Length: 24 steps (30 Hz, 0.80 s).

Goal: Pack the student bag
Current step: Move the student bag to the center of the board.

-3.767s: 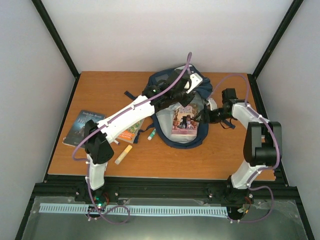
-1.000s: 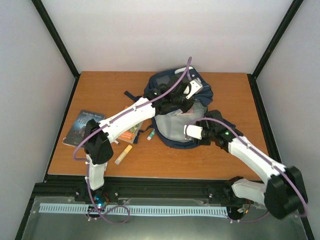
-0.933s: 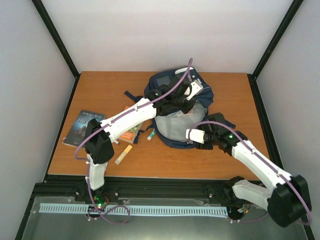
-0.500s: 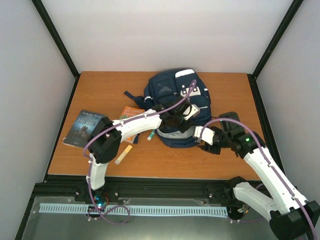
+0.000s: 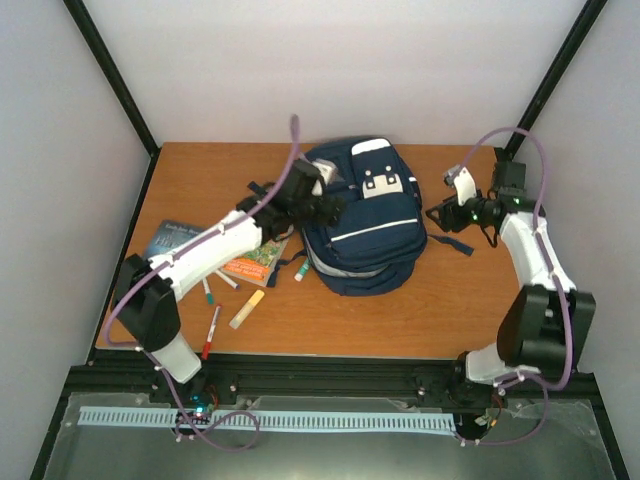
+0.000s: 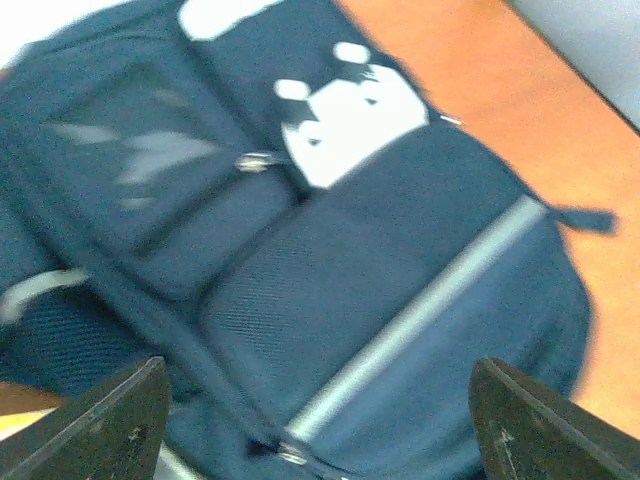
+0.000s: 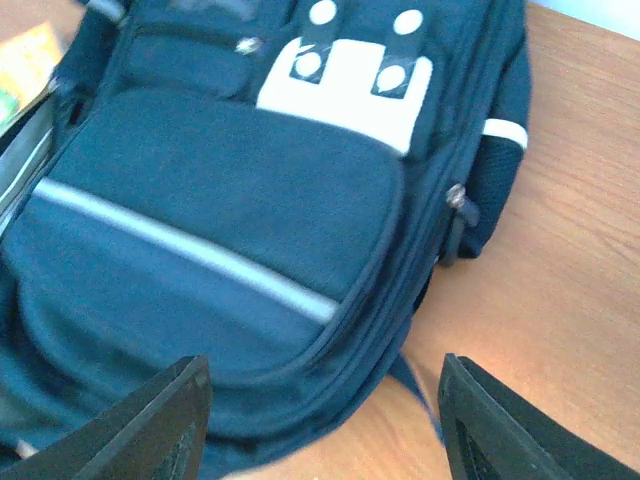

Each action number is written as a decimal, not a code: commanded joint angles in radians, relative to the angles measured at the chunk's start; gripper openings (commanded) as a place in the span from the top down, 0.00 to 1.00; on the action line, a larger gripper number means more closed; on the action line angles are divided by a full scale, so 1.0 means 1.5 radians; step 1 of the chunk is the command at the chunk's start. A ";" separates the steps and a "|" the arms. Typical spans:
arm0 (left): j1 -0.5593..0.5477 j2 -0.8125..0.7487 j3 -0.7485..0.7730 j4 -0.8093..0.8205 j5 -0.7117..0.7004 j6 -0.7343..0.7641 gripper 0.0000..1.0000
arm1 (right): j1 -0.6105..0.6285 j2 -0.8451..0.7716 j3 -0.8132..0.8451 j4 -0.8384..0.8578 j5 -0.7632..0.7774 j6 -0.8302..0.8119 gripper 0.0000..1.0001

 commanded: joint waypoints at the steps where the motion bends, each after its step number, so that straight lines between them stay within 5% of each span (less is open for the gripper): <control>1: 0.117 0.044 0.029 0.012 -0.011 -0.148 0.16 | -0.003 0.113 0.076 0.094 -0.001 0.151 0.36; 10: 0.261 0.248 0.231 -0.044 0.080 -0.230 0.17 | 0.003 0.339 0.229 0.037 -0.003 0.207 0.34; 16: 0.263 0.388 0.351 -0.101 0.108 -0.223 0.19 | 0.006 0.362 0.201 0.026 -0.032 0.194 0.34; 24: 0.212 0.439 0.339 -0.017 0.189 -0.227 0.24 | 0.006 0.336 0.134 0.007 -0.028 0.164 0.37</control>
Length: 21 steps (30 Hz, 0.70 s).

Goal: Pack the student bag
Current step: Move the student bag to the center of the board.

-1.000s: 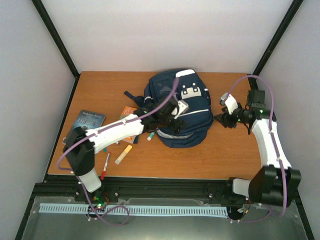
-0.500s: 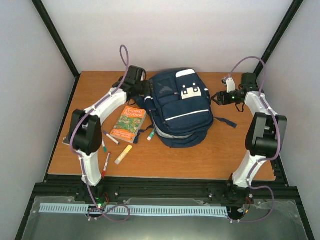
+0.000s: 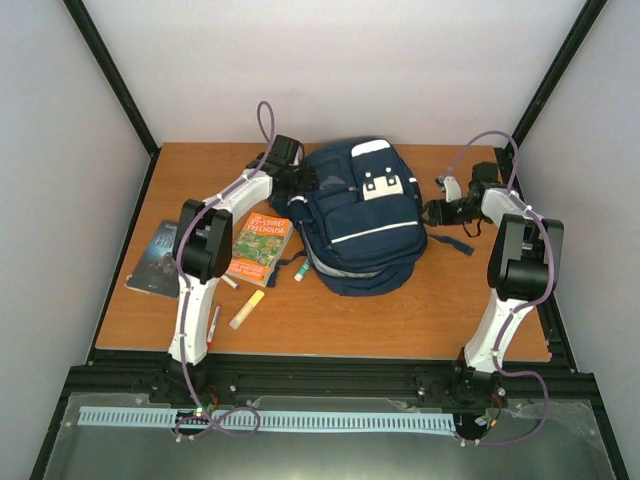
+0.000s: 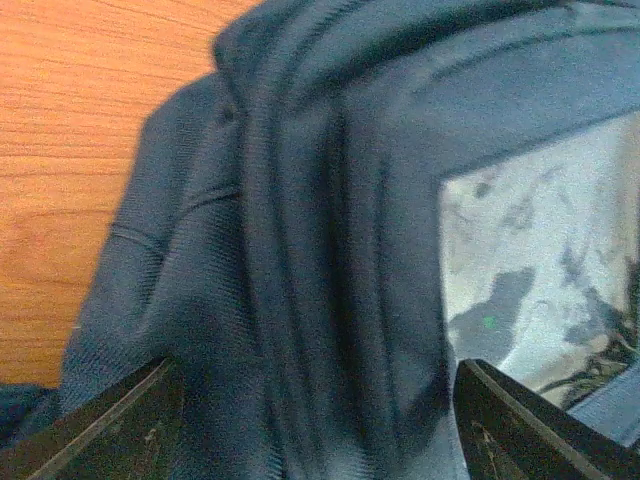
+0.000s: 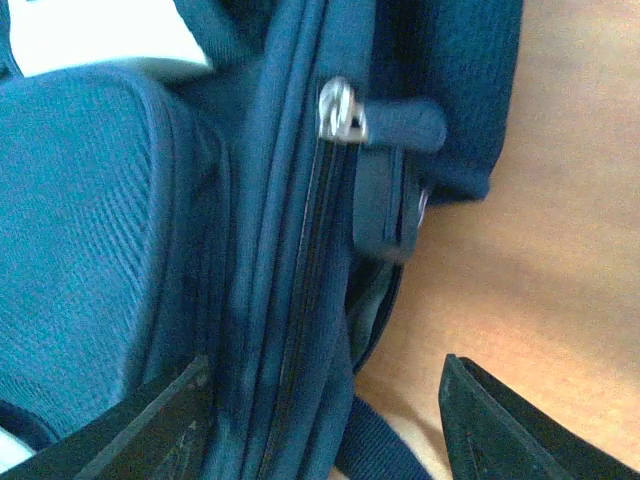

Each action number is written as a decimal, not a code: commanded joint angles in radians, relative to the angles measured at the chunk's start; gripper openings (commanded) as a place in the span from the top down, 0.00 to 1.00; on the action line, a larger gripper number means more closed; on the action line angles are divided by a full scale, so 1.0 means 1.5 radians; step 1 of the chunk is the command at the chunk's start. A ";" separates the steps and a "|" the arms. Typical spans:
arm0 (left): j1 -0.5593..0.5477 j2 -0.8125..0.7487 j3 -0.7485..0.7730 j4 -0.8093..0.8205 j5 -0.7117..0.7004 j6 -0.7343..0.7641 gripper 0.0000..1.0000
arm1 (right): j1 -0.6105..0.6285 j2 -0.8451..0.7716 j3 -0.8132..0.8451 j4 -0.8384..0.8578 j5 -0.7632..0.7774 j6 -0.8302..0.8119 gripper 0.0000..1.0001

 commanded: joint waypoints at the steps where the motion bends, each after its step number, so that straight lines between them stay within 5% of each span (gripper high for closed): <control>1: -0.055 0.020 0.018 0.041 0.076 -0.001 0.25 | 0.002 -0.041 -0.046 -0.030 -0.010 -0.032 0.37; 21: -0.239 0.115 0.121 0.067 0.140 0.019 0.30 | -0.109 -0.326 -0.321 -0.126 0.199 -0.239 0.36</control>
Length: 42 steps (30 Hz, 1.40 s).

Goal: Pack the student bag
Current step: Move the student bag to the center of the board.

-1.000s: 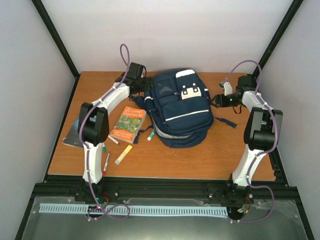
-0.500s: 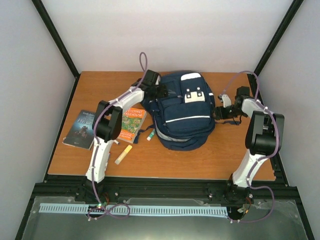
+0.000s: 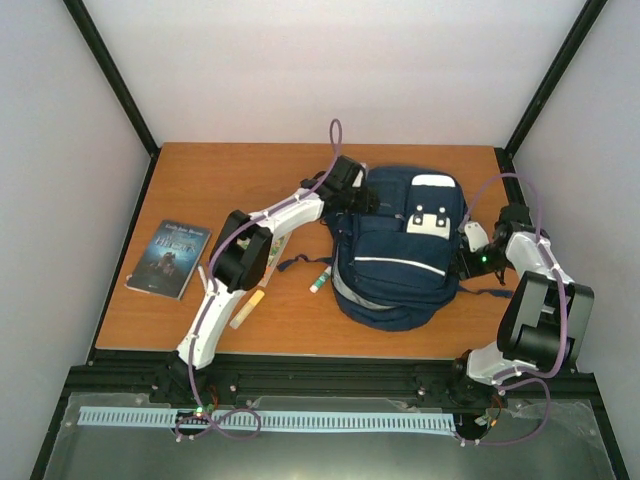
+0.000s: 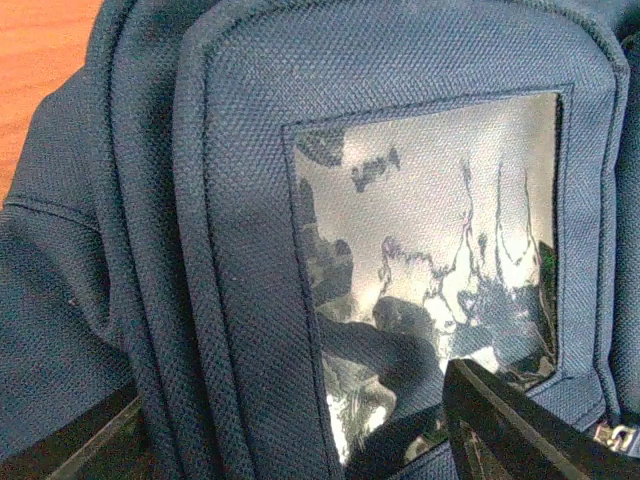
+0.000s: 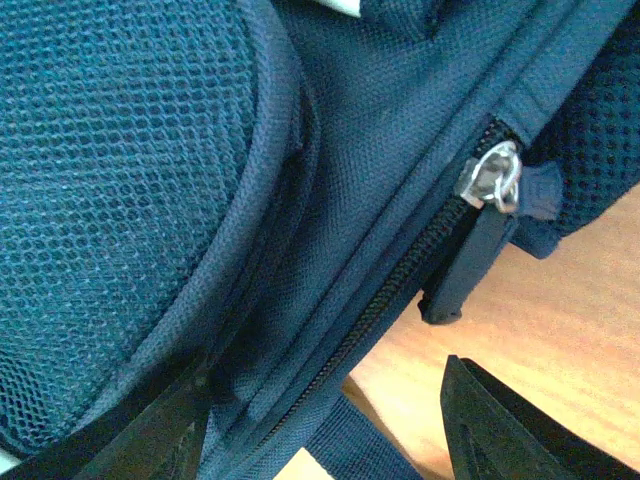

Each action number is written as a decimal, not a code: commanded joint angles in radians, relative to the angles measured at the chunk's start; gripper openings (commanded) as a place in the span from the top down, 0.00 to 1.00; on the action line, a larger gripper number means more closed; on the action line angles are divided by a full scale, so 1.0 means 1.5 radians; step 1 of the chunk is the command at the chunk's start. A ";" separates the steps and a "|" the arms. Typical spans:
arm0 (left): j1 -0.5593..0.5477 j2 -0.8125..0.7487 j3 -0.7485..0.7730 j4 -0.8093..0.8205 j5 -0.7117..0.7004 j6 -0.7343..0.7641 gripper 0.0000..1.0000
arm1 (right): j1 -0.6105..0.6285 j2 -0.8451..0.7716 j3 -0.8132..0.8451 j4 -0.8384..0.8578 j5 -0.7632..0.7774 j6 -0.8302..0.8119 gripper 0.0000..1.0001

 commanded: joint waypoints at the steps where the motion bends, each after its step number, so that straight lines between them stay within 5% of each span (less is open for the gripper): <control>1: -0.060 0.032 0.048 -0.013 0.104 -0.001 0.30 | -0.023 -0.031 -0.029 -0.012 -0.001 -0.054 0.36; 12: -0.061 -0.081 0.036 -0.152 -0.005 0.114 0.21 | -0.066 -0.136 0.004 -0.097 -0.015 -0.079 0.34; 22: -0.057 -0.349 -0.214 -0.181 -0.120 0.142 0.14 | -0.058 -0.184 0.088 -0.149 -0.065 -0.071 0.32; 33: -0.057 -0.518 -0.560 -0.104 -0.109 0.132 0.33 | 0.110 -0.206 0.093 -0.101 -0.162 -0.026 0.34; 36: -0.062 -0.519 -0.609 -0.069 -0.074 0.129 0.41 | 0.131 -0.190 0.070 -0.052 -0.189 0.006 0.36; 42: -0.100 -0.498 -0.647 -0.032 -0.072 0.137 0.41 | 0.142 -0.179 0.023 0.042 -0.213 0.070 0.38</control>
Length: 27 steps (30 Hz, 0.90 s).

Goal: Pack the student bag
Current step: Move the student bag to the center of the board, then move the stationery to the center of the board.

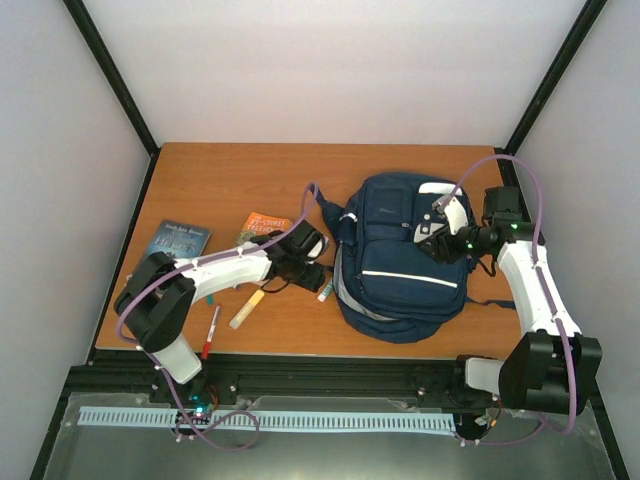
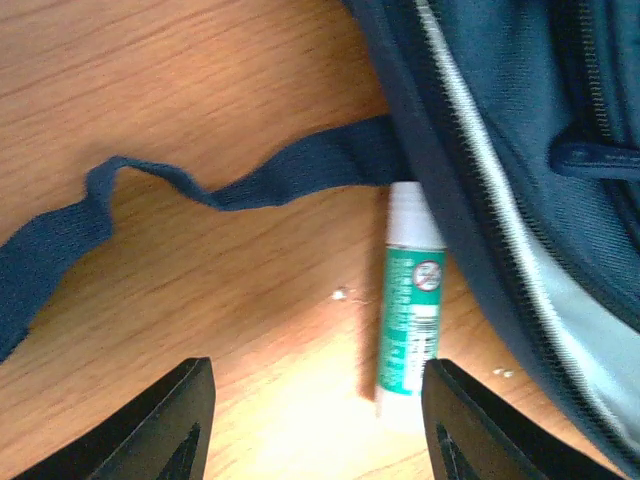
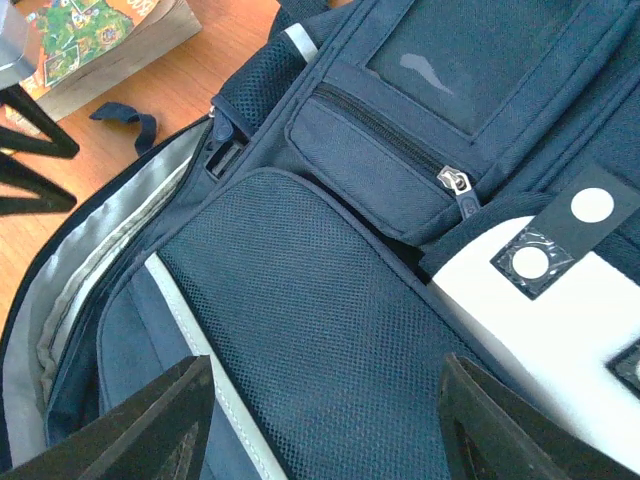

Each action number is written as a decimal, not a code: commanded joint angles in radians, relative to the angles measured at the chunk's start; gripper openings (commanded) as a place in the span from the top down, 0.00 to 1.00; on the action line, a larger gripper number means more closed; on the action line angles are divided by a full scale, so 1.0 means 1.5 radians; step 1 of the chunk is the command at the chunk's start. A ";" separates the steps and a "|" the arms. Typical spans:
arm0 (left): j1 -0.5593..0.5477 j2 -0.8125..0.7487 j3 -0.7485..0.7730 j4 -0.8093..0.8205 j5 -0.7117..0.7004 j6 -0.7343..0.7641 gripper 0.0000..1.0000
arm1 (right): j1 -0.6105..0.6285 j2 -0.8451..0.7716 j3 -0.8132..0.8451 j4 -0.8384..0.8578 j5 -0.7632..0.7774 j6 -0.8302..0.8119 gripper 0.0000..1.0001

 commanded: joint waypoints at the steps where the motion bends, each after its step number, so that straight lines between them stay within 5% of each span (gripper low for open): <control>1: -0.034 0.010 0.002 0.060 0.006 0.010 0.41 | 0.012 0.001 -0.033 0.086 -0.029 0.059 0.38; 14: -0.077 0.109 0.051 0.056 -0.038 0.010 0.61 | 0.013 -0.006 -0.062 0.104 -0.014 0.064 0.37; 21: -0.077 0.094 0.027 0.026 -0.068 -0.009 0.79 | 0.013 -0.008 -0.062 0.105 -0.013 0.062 0.37; 27: -0.076 0.019 -0.028 -0.035 -0.068 -0.051 0.83 | 0.013 -0.010 -0.062 0.102 -0.015 0.059 0.37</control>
